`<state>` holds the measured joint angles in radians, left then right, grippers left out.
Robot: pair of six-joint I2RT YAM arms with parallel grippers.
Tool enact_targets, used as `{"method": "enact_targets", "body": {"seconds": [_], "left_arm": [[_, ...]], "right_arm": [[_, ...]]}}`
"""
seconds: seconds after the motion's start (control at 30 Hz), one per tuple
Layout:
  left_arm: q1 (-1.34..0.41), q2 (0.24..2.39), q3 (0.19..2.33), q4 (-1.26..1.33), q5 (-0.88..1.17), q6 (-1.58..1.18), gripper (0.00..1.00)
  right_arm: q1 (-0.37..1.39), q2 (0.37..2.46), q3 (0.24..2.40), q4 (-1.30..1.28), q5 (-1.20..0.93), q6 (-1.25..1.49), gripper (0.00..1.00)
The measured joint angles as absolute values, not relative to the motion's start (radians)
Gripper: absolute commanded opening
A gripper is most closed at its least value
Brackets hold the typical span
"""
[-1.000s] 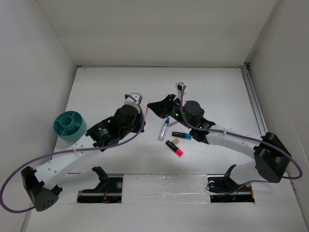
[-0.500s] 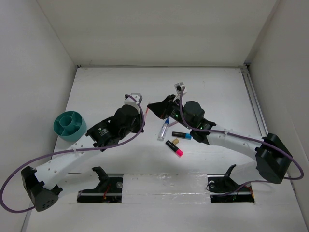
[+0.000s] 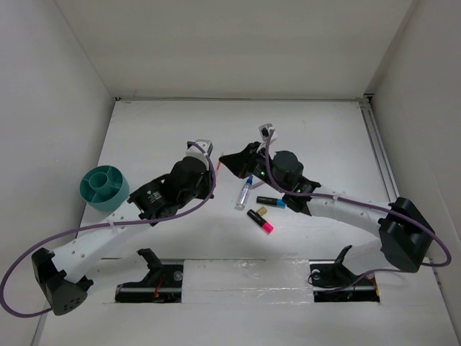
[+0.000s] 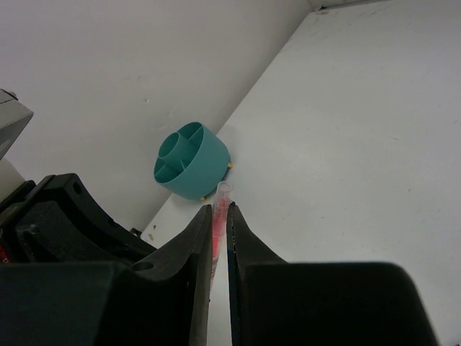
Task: Sort the stationery into containers
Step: Place the pen in the storage box.
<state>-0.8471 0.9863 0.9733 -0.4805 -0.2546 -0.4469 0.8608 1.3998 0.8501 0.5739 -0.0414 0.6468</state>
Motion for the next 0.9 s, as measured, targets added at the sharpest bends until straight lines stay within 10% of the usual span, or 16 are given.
{"method": "enact_targets", "body": {"seconds": [0.57,0.9], "left_arm": [[-0.847,0.967,0.973,-0.492,-0.251,-0.438,0.0],[-0.834,0.959,0.973,-0.408,-0.302,-0.443,0.0]], "right_arm": [[0.871,1.392,0.856,0.568,-0.047,0.605,0.04],[0.887,1.388,0.842,0.489,-0.112,0.584,0.31]]}}
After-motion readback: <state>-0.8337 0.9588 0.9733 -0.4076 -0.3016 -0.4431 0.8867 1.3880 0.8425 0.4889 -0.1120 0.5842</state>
